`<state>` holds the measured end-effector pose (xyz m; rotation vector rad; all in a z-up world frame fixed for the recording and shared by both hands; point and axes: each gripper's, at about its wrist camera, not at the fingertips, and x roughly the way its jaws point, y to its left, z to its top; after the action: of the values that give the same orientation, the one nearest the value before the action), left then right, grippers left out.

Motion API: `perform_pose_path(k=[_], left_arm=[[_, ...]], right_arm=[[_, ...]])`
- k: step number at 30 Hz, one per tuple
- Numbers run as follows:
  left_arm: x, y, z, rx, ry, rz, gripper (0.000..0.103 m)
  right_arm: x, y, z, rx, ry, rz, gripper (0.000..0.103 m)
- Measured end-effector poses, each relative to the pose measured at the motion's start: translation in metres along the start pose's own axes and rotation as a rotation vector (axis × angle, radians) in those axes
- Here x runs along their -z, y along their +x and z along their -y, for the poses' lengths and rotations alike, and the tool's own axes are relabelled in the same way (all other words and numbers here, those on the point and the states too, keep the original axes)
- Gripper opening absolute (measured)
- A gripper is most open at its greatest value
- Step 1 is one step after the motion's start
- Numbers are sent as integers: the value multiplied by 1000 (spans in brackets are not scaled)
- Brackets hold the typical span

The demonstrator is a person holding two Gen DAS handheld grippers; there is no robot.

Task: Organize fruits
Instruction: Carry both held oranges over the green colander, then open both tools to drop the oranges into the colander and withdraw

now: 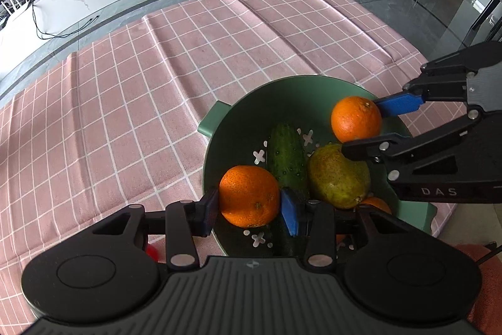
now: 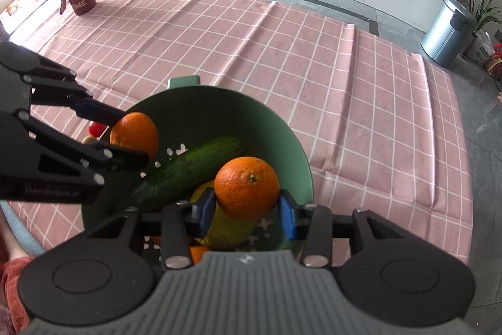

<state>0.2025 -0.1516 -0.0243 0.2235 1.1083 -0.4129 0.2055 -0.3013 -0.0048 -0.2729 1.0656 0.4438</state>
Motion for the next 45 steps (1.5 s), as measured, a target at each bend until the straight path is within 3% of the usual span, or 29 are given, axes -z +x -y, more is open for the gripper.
perform_pose_path(k=[14, 25, 30, 36, 45], left_arm=[[-8, 17, 1, 12, 23, -37, 49], [-2, 1, 0, 11, 16, 1, 59], [4, -33, 9, -48, 62, 78, 65], [19, -75, 4, -155, 37, 143, 65], [49, -113, -27, -244, -10, 174, 65]], right_arm=[[-12, 35, 12, -40, 47, -27, 40], [-14, 24, 11, -12, 77, -13, 42], [-14, 1, -2, 24, 50, 16, 45], [-11, -27, -25, 49, 43, 58, 46], [-8, -44, -87, -19, -9, 118, 46]])
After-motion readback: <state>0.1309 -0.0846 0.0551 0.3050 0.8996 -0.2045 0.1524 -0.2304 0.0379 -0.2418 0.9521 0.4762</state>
